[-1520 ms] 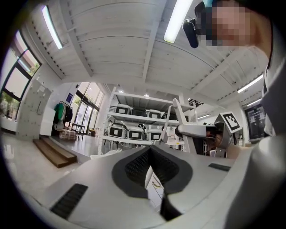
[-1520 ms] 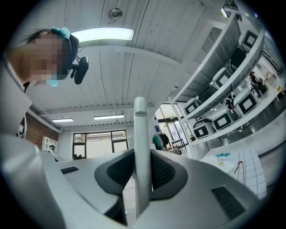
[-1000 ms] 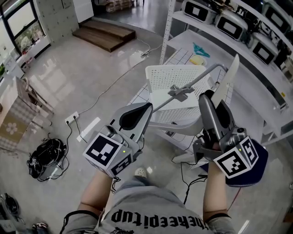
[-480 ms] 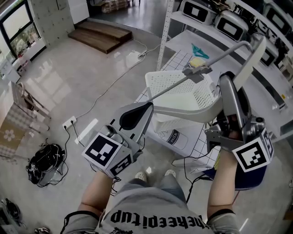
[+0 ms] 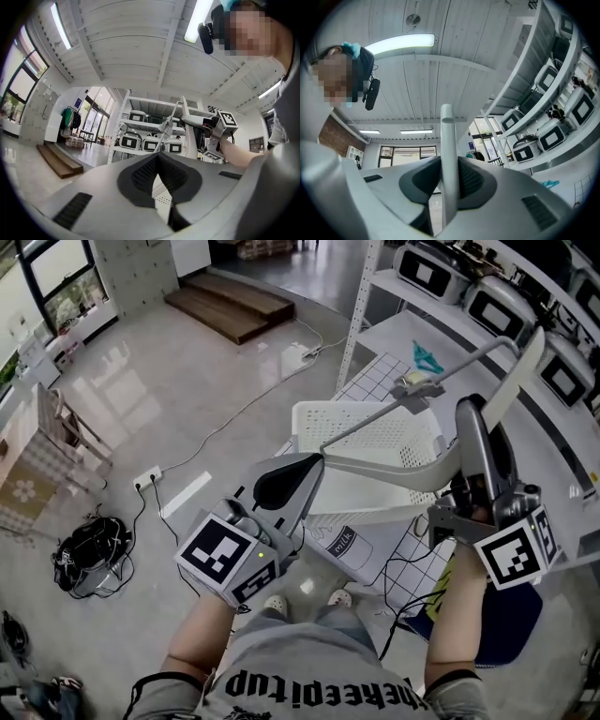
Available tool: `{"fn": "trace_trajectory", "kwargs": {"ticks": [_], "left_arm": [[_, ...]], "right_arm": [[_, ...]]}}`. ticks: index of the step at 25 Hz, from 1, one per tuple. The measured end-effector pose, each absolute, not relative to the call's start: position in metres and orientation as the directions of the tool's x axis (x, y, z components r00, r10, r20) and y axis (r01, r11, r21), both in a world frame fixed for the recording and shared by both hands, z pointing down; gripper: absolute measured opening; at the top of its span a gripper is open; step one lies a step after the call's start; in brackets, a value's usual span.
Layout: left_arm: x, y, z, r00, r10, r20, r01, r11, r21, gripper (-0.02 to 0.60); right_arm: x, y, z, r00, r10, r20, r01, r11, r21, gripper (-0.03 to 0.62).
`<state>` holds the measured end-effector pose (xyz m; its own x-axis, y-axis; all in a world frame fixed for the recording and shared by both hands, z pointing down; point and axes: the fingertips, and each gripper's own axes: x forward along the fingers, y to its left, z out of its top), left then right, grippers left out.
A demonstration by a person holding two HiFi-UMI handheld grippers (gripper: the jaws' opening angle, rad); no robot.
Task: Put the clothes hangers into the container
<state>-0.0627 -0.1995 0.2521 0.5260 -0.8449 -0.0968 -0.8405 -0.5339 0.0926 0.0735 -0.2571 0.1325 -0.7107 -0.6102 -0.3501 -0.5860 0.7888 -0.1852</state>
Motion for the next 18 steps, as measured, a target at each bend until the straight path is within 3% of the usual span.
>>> {"fn": "trace_trajectory", "kwargs": {"ticks": [18], "left_arm": [[-0.024, -0.229, 0.275, 0.352, -0.934, -0.062, -0.926, -0.357, 0.123, 0.024]], "right_arm": [[0.082, -0.336, 0.211, -0.83, -0.516, -0.211, -0.469, 0.851, -0.237, 0.092]]}}
